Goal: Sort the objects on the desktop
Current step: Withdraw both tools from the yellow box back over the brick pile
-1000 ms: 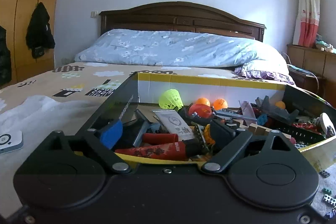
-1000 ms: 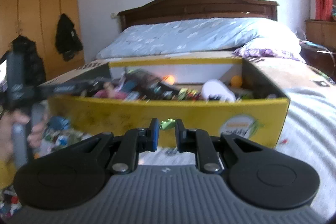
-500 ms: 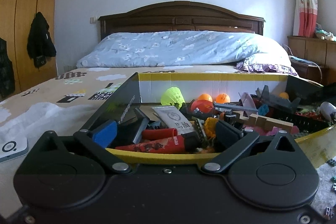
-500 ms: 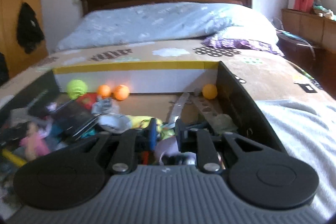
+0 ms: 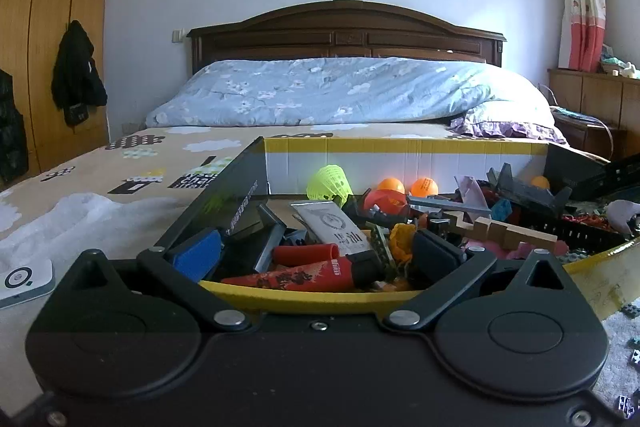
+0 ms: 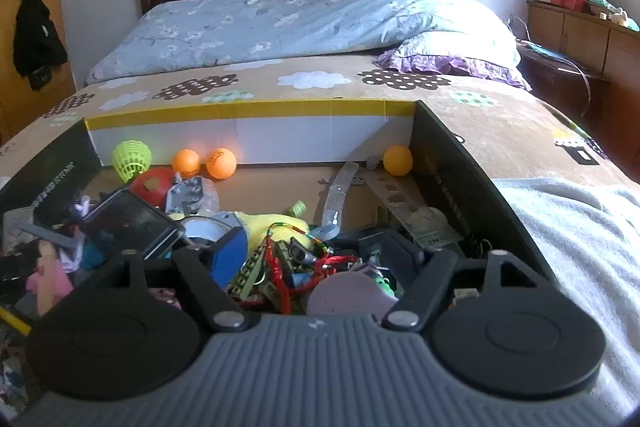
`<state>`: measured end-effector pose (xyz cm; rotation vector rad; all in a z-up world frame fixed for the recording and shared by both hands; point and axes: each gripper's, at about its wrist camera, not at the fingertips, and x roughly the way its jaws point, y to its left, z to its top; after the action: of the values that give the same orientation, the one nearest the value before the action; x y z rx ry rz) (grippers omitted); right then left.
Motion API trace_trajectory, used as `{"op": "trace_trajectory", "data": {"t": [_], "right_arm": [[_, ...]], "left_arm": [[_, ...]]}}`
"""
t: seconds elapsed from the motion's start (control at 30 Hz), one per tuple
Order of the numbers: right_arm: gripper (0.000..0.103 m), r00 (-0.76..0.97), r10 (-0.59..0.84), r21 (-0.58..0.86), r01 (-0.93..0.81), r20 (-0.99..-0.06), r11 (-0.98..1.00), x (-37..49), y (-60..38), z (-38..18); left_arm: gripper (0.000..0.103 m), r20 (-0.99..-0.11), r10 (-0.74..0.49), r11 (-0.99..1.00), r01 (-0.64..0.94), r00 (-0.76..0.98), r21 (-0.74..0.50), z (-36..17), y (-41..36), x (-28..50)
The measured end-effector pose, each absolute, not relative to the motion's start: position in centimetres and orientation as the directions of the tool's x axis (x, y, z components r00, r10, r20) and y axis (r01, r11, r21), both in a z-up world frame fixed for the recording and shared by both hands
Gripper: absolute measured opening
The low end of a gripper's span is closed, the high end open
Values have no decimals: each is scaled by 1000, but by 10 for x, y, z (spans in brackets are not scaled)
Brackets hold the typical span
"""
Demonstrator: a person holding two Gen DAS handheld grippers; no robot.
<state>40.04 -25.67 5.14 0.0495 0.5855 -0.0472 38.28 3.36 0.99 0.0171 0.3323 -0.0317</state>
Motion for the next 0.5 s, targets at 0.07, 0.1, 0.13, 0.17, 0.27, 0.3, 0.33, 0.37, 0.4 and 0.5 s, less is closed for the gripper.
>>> {"op": "trace_trajectory", "data": {"t": [0.07, 0.1, 0.13, 0.17, 0.27, 0.3, 0.33, 0.37, 0.4, 0.5], "right_arm": [[86, 836, -17, 47, 52, -549, 998, 394, -258, 54], [87, 836, -8, 56, 46, -549, 997, 391, -258, 55], [88, 835, 4, 67, 39, -550, 997, 387, -259, 55], [88, 834, 16, 79, 32, -551, 996, 383, -259, 55], [92, 831, 47, 110, 17, -554, 994, 365, -262, 56], [92, 828, 58, 115, 9, -558, 993, 357, -262, 56], [92, 821, 71, 117, -5, -566, 993, 350, -263, 57], [92, 817, 77, 114, -14, -572, 993, 343, -263, 58], [93, 822, 76, 98, -25, -564, 995, 334, -262, 60], [95, 831, 82, 72, -51, -550, 996, 309, -260, 72]], "left_arm": [[102, -332, -21, 1000, 26, 943, 12, 12, 33, 381], [102, -334, -22, 1000, 25, 942, 6, 14, 33, 380], [102, -338, -25, 1000, 26, 941, 0, 16, 32, 378], [102, -343, -26, 1000, 26, 939, -6, 19, 32, 377], [102, -355, -21, 1000, 22, 935, -1, 29, 28, 372], [102, -353, -26, 999, 31, 935, 8, 33, 25, 369], [102, -351, -30, 999, 38, 936, 18, 38, 23, 366], [102, -347, -27, 999, 40, 937, 29, 43, 20, 362], [102, -344, -19, 999, 33, 939, 35, 49, 18, 358], [102, -346, -20, 999, 31, 938, 27, 68, 12, 342]]}}
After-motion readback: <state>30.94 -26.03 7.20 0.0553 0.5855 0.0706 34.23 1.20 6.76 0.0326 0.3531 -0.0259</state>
